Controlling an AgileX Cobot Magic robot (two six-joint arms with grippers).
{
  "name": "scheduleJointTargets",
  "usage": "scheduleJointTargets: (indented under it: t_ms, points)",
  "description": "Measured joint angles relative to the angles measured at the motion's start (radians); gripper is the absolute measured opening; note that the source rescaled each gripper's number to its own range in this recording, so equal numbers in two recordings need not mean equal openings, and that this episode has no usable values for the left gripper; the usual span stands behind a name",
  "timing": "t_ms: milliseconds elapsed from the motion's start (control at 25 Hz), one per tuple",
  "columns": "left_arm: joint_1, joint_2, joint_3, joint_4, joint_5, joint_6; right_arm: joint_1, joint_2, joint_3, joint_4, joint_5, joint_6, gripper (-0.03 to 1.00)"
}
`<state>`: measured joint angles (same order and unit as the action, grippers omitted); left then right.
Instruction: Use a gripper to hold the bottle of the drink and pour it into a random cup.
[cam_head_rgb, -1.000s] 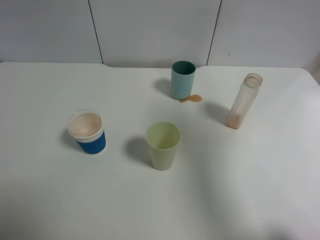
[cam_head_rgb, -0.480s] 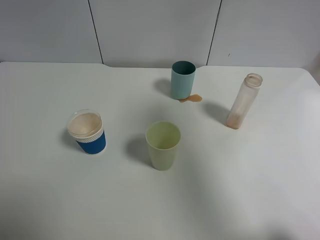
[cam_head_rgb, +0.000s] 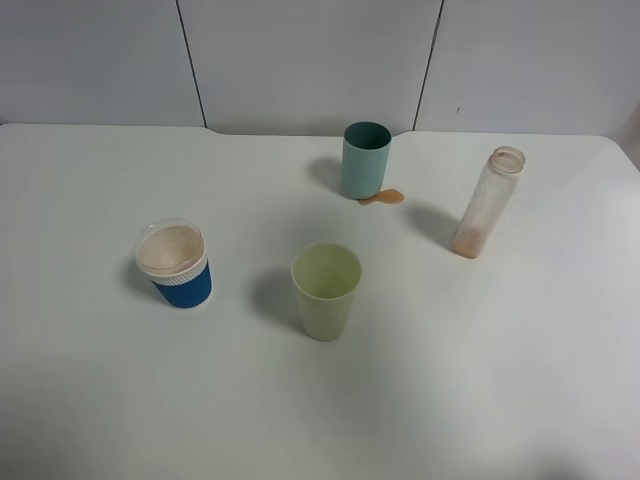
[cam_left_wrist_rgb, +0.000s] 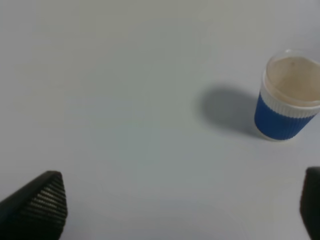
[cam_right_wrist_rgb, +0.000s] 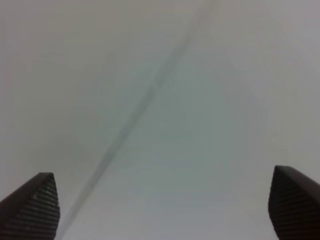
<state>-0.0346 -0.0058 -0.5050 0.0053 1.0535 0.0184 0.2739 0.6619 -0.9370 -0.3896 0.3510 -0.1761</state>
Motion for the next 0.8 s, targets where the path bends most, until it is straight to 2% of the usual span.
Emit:
scheduleJointTargets:
  t_ms: [120, 240, 320, 600, 800]
  points:
    - [0.000, 0.000, 0.000, 0.000, 0.000, 0.000, -0.018, -0.008, -0.032, -0.178, 0.208, 0.183, 0.94]
    - [0.000, 0.000, 0.000, 0.000, 0.000, 0.000, -0.020, -0.041, -0.036, -0.255, 0.353, 0.230, 0.94]
    - [0.000, 0.000, 0.000, -0.005, 0.000, 0.000, -0.020, -0.080, -0.036, -0.250, 0.404, 0.232, 0.94]
    - [0.000, 0.000, 0.000, 0.000, 0.000, 0.000, -0.020, -0.247, -0.036, -0.128, 0.496, 0.233, 0.94]
    - [0.000, 0.000, 0.000, 0.000, 0.000, 0.000, -0.020, -0.328, -0.036, -0.067, 0.641, 0.237, 0.94]
